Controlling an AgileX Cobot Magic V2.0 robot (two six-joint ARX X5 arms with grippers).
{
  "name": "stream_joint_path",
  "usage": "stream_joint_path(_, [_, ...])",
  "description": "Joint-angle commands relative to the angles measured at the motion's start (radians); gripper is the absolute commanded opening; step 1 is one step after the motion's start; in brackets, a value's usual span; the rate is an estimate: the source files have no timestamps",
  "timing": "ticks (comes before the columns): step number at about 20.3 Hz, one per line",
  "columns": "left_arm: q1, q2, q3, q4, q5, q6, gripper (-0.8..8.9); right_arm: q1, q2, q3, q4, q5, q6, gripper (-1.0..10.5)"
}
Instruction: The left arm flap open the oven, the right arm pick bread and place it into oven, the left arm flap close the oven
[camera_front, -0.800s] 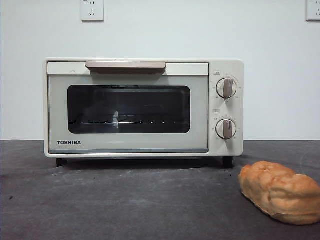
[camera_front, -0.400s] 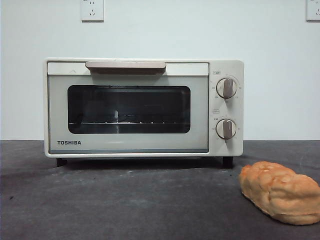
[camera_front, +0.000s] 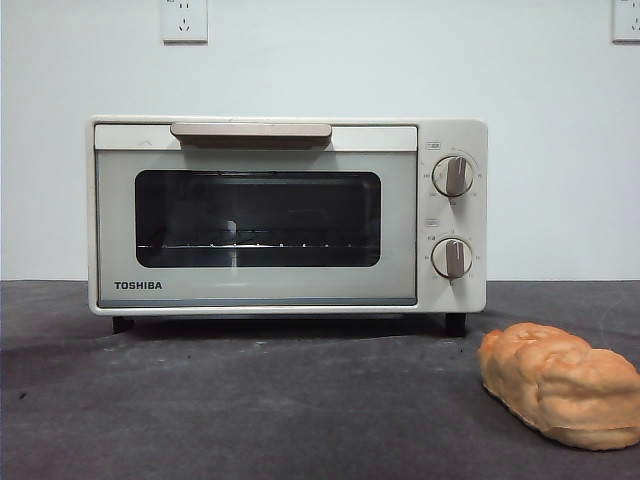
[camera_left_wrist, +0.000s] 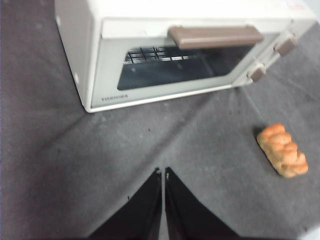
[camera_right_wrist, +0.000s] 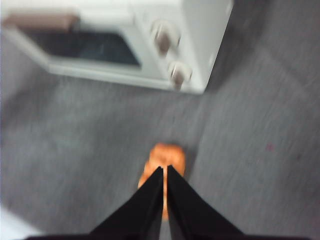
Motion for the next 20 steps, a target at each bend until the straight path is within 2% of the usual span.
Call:
stream_joint_path(1, [-0.005,0.004,0.023,-0.008,0.006,0.038,0.16,0.020,0.007,0.018,-0.006,0.006,-0.046,0.1])
stream_joint_path(7, [-0.005,0.004,0.023,-0.011,0.006,0.038,0.16,0.034,0.006,0.018,-0.006,0.008,-0.042,0.2])
stream_joint_path(8, [-0.005,0.004,0.023,-0.011,0.006,0.039,0.16,0.034,0.006,0.018,-0.006,0.008,-0.038,0.6])
stream_joint_path(11, [-0.005,0.004,0.023,-0.011,0.006,0.038,0.16,0.035,0.006,0.018,-0.006,0.008,-0.015,3.4])
stream_joint_path(12, [-0.005,0.004,0.023,-0.011,0.006,0.038,0.16,0.036,0.006,0.018,-0.006,0.008,-0.011,3.9])
stream_joint_path(17, [-0.005,0.004,0.023,-0.010,0.006,0.038,0.16,0.097,0.030,0.016,-0.032,0.008,0.001,3.9])
stream_joint_path(20, [-0.005,0.004,0.023,-0.009,0.006,0.038,0.16,0.162,0.063,-0.029,-0.020,0.013,0.051,3.9])
